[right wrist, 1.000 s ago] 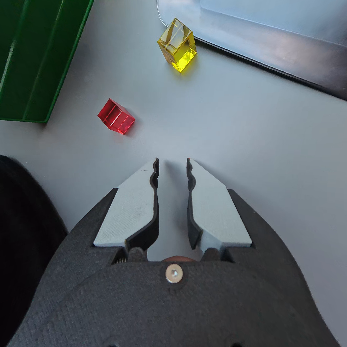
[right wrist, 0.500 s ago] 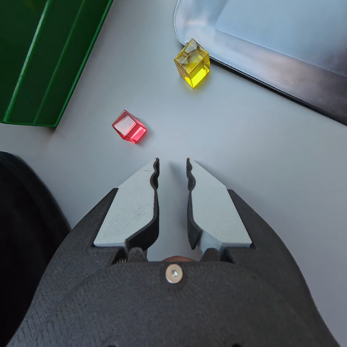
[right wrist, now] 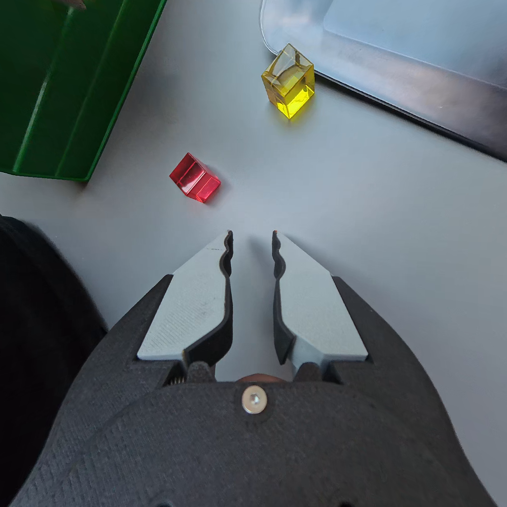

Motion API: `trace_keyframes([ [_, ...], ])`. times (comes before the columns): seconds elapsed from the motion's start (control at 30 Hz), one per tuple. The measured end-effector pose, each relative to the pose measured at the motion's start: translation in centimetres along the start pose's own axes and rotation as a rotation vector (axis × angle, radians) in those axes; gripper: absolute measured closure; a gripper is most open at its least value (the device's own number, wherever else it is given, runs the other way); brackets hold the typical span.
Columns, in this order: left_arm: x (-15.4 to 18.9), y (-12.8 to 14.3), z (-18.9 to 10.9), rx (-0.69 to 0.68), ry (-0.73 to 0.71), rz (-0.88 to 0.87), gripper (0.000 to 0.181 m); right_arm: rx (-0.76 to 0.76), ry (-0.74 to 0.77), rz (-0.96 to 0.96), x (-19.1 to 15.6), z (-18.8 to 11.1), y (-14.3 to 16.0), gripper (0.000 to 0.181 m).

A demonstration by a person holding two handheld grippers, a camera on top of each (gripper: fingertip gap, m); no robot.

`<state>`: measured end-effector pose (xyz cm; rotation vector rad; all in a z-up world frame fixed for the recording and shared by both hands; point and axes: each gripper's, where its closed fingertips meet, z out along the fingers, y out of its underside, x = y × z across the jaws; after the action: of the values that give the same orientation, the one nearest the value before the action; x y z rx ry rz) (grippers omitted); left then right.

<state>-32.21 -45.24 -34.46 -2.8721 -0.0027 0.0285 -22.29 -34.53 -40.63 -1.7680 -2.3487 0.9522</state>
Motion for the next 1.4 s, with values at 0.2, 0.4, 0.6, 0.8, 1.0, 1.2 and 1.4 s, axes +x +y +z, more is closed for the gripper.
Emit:
trace_keyframes([
  [0.2,1.9,0.0,2.6,-0.093,-0.006,0.061,0.147,-0.023,0.002,-0.028,-0.3,0.1,-0.1,0.156],
  [0.4,0.6,1.3,4.7,-0.148,-0.056,0.035,0.146,-0.026,0.003,-0.035,-0.4,0.0,-0.5,0.156],
  [0.6,0.4,2.1,3.9,-0.105,-0.059,-0.017,0.138,-0.032,0.006,-0.04,-0.5,-0.2,-0.4,0.157],
  [0.8,2.1,2.4,-0.1,0.061,-0.029,-0.113,0.139,-0.034,0.006,-0.041,-0.9,-0.1,-0.5,0.157],
  [1.0,4.6,5.4,-3.7,0.2,0.009,-0.205,0.143,-0.02,0.004,-0.026,-1.6,0.3,-1.3,0.157],
  [1.2,6.7,8.2,-5.1,0.272,0.034,-0.257,0.146,-0.018,-0.004,0.008,-2.6,0.7,-2.4,0.157],
  [1.4,7.4,10.2,-6.5,0.348,0.046,-0.319,0.144,-0.016,0.007,0.026,-3.8,0.9,-3.6,0.157],
])
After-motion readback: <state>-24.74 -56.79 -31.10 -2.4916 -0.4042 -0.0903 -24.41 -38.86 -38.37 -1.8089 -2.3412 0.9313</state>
